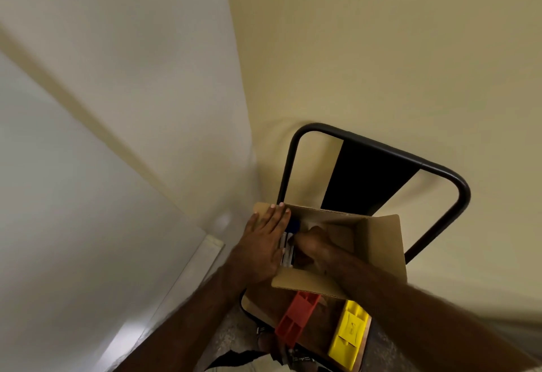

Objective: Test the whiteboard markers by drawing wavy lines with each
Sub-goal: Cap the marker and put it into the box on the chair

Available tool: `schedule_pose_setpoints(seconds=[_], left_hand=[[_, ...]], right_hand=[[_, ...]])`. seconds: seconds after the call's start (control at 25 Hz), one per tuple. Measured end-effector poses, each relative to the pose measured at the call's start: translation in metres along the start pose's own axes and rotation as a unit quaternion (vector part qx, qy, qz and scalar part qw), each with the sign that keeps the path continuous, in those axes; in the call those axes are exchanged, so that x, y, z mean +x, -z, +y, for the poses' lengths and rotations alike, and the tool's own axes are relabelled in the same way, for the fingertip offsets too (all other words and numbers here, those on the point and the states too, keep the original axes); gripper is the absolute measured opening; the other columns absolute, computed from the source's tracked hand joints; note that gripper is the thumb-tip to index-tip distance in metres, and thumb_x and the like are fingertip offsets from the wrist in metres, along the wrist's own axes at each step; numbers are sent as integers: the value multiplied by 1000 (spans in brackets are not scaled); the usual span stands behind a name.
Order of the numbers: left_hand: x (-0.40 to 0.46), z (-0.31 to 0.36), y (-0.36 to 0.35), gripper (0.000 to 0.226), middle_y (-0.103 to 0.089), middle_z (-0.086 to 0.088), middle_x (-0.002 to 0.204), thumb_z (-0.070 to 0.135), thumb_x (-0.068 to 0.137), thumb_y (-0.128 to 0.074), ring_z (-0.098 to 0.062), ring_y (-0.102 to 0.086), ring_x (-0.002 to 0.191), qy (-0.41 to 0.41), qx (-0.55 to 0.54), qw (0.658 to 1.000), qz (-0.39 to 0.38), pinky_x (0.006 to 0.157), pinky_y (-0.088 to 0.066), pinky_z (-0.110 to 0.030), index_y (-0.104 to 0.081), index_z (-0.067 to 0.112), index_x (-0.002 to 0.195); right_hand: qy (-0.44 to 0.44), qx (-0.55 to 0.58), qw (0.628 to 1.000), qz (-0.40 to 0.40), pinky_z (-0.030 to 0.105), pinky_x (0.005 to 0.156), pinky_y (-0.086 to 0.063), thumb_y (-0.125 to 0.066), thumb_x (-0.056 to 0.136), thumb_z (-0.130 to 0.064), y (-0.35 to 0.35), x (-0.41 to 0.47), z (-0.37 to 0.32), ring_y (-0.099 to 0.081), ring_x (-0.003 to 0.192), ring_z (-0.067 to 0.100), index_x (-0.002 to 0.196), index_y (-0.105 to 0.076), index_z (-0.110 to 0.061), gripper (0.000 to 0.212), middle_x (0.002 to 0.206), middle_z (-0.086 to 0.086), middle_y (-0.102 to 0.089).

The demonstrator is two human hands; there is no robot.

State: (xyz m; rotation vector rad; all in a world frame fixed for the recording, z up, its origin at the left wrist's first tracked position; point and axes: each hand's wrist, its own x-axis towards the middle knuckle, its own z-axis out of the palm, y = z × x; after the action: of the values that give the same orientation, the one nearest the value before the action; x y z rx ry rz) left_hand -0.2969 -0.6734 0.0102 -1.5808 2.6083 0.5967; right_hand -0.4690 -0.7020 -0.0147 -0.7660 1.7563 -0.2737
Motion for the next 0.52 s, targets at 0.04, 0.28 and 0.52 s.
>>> schedule_pose_setpoints(seconds=[0.04, 0.28, 0.52], left_hand=[[-1, -1, -2, 83, 18, 2, 173, 39, 104, -39, -16, 18, 161, -5, -12, 1000, 5, 131, 7, -44, 16, 23, 164], [1, -3, -15, 68, 8, 2, 174, 25, 107, -31, -9, 10, 161, -30, -145, 989, 19, 132, -3, -30, 5, 22, 166], [3, -1, -10, 60, 4, 7, 173, 18, 114, -34, 1, 2, 159, -19, -240, 970, 41, 124, -3, -9, -2, 22, 164]], right_hand=[[-14, 40, 999, -9, 36, 72, -64, -65, 102, -19, -5, 0, -1, -74, 82, 24, 98, -68, -9, 12, 92, 12, -73], [-41, 110, 991, -58, 41, 77, -67, -63, 104, -28, -29, 9, -4, -77, 88, 30, 103, -74, -6, 25, 96, 15, -78], [-64, 145, 987, -33, 47, 85, -66, -72, 99, -27, -33, 18, -3, -77, 89, 32, 99, -76, -8, 20, 101, 17, -78]])
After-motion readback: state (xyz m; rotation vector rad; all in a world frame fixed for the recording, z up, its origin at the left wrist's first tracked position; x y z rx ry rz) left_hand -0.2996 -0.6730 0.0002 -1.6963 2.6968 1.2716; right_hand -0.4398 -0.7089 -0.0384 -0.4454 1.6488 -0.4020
